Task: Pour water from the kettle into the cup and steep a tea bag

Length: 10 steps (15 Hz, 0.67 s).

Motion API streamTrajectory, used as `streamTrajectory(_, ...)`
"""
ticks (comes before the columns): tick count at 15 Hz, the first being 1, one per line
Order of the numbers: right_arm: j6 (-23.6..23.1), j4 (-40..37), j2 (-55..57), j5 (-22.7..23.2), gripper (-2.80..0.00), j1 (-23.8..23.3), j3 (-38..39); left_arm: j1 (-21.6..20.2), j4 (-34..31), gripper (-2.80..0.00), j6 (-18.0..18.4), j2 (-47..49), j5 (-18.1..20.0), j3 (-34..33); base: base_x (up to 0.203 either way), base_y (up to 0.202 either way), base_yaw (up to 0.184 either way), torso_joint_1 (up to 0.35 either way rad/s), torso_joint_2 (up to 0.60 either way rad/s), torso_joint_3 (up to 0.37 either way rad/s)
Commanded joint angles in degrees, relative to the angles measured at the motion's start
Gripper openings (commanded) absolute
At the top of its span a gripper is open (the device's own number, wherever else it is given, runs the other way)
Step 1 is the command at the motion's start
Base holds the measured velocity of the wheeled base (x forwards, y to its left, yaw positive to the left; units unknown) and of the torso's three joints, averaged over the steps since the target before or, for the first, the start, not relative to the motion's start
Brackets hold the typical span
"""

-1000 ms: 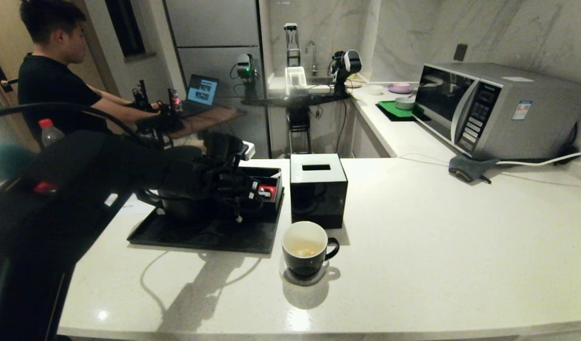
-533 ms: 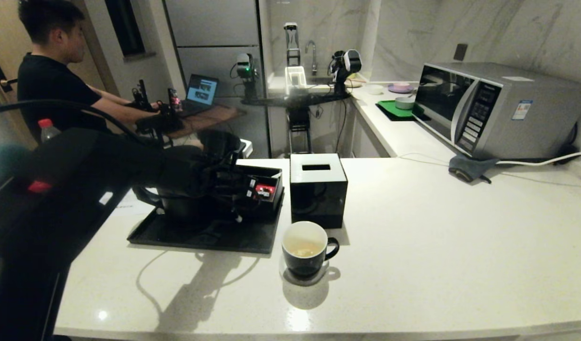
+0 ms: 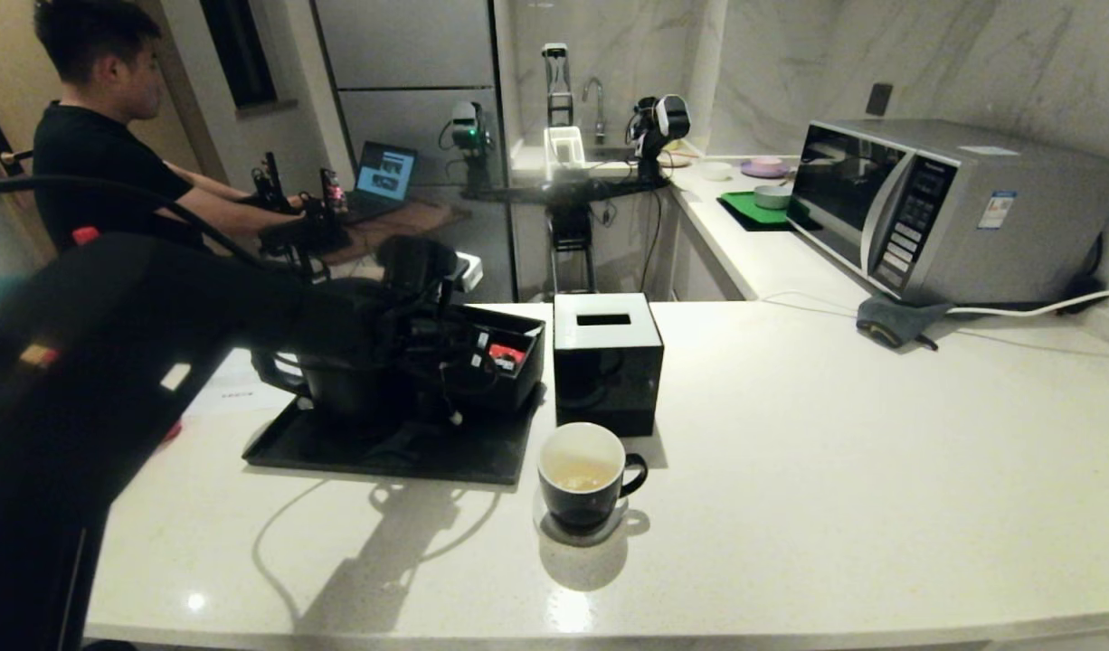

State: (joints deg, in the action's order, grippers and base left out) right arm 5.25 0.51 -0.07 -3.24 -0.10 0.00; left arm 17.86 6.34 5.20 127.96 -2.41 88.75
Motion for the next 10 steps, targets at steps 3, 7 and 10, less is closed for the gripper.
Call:
streamTrajectory(3,0.02,0.02,0.07,-0.01,-2.80,0.01,0.00,0.16,0.16,-2.80,0.14,-2.61,-0.05,-3.29,0.000,0.000,0.000,0.000,0.00,0.000)
streamTrajectory(7,0.02,0.02,0.07,-0.01,-2.80,0.01,0.00,0.25,0.34,-2.80,0.12,-2.77,-0.09,-3.76,0.000,0.000,0.000,0.000,0.00,0.000)
streamTrajectory(10,0.02,0.02,0.07,-0.01,-2.80,0.01,0.00,0.51,0.58,-2.80,-0.10,-1.84,-0.13,-3.59,0.000,0.000,0.000,0.000,0.00,0.000)
